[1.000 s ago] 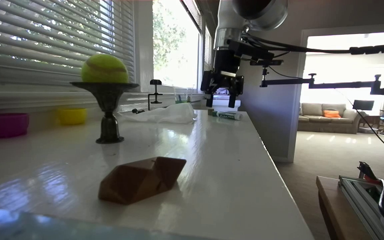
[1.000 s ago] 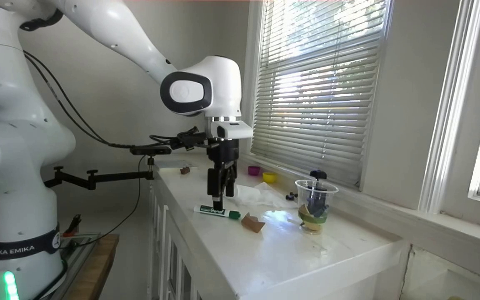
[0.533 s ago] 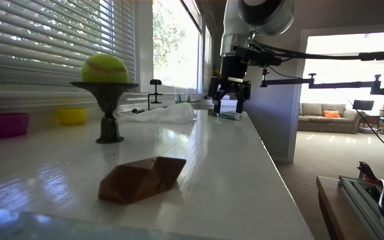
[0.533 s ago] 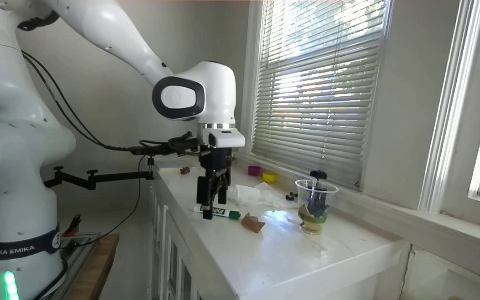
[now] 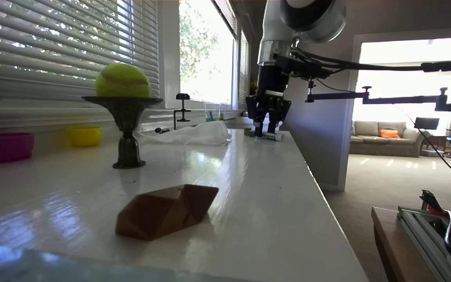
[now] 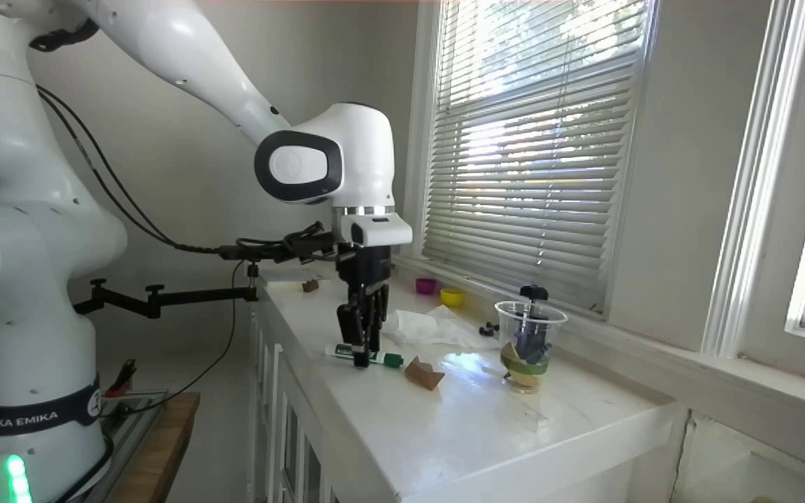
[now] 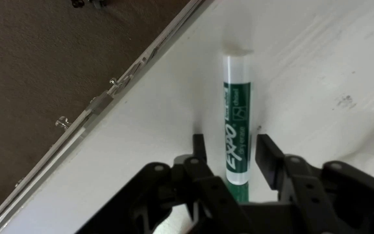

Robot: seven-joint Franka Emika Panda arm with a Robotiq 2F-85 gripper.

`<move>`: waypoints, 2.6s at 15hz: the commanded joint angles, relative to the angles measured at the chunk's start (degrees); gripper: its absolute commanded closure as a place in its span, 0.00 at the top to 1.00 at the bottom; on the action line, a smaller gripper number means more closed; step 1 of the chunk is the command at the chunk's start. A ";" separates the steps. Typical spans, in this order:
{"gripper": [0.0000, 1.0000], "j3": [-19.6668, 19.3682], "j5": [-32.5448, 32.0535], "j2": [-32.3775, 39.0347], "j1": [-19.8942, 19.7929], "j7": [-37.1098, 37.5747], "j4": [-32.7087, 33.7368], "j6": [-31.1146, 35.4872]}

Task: Move the green marker to the left

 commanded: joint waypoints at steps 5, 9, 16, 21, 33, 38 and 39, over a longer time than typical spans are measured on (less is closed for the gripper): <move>0.05 0.25 0.45 -0.73 0.19 0.30 -0.73 1.75; 0.05 0.62 3.85 -5.24 1.82 1.06 0.76 -0.94; 0.05 3.38 8.75 -11.03 6.41 -0.23 5.95 0.25; 0.05 4.44 10.92 -10.24 12.59 -7.24 8.97 4.64; 0.05 5.48 10.47 -10.09 13.74 -7.60 9.68 5.85; 0.05 6.58 10.56 -7.21 16.13 -10.98 15.34 10.20; 0.05 6.65 10.60 -6.10 17.31 -12.89 17.28 10.89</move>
